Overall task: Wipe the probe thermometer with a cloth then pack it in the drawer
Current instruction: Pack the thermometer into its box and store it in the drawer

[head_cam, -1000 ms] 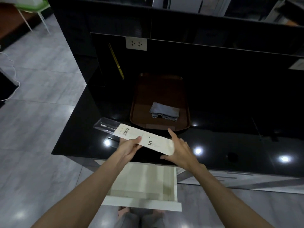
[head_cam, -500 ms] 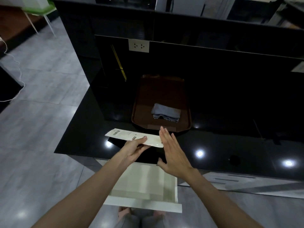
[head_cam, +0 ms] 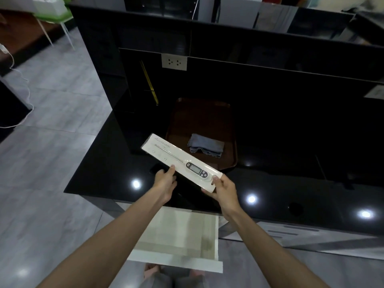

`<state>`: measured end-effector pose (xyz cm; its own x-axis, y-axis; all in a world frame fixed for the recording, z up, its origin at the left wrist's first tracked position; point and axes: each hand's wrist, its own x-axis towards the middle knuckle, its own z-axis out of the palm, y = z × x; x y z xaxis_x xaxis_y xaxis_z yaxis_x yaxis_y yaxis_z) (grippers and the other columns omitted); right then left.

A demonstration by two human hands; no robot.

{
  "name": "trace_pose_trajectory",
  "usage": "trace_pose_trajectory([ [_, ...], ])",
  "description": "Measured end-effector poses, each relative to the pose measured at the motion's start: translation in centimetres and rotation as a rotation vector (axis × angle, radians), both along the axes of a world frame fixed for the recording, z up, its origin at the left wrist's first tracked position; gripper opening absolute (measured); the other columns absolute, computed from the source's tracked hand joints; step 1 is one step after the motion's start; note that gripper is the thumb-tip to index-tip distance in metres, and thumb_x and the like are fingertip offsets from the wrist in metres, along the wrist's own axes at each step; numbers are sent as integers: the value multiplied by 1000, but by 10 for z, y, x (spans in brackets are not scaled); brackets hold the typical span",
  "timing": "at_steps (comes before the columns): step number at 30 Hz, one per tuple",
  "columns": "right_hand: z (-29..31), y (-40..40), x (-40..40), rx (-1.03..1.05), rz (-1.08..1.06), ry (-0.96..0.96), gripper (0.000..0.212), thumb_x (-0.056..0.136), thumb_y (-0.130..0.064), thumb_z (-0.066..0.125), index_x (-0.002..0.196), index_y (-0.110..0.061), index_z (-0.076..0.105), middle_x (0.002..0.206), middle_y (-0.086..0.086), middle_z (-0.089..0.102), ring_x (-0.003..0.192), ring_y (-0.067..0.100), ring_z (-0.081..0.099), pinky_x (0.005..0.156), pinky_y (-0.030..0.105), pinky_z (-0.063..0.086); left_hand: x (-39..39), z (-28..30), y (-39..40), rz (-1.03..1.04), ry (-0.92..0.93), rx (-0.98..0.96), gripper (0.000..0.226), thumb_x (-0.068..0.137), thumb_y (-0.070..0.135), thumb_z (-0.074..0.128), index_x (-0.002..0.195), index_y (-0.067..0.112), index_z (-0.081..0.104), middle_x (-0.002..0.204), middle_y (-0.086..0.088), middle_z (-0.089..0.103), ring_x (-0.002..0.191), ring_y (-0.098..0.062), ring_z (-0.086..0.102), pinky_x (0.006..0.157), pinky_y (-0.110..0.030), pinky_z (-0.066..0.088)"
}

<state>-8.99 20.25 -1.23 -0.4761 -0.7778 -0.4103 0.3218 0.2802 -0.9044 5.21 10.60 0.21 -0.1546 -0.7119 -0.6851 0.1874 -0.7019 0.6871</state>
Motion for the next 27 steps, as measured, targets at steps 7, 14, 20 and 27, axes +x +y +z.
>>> trace_pose_trajectory([
  [7, -9, 2, -26, 318, 163, 252, 32, 93, -23, 59, 123, -13, 54, 115, 2, 64, 105, 20, 62, 90, 36, 52, 4, -2, 17, 90, 1, -130, 15, 97, -4, 47, 89, 2, 59, 90, -14, 65, 82, -21, 64, 90, -36, 53],
  [14, 10, -6, -2, 137, 419, 602, 17, 90, -23, 63, 106, -21, 67, 85, -7, 71, 83, 3, 65, 73, 13, 47, 12, -14, 49, -27, -30, -199, 13, 98, -3, 46, 100, 0, 59, 95, -17, 67, 91, -24, 67, 81, -29, 59],
  [20, -10, 24, 32, 167, 406, 706, 10, 90, -17, 58, 91, -21, 67, 78, -2, 71, 77, 16, 65, 73, 29, 47, 58, -25, 60, -136, -461, -433, 34, 100, 14, 48, 133, 10, 48, 135, -4, 54, 126, -20, 50, 104, -29, 39],
  [27, -63, 70, 80, 279, 567, 904, 11, 94, -19, 52, 88, -25, 58, 80, -3, 64, 79, 21, 58, 66, 33, 42, 136, -56, 41, -499, -889, -929, 44, 103, 17, 39, 145, 5, 33, 156, -13, 27, 149, -28, 9, 121, -45, 15],
])
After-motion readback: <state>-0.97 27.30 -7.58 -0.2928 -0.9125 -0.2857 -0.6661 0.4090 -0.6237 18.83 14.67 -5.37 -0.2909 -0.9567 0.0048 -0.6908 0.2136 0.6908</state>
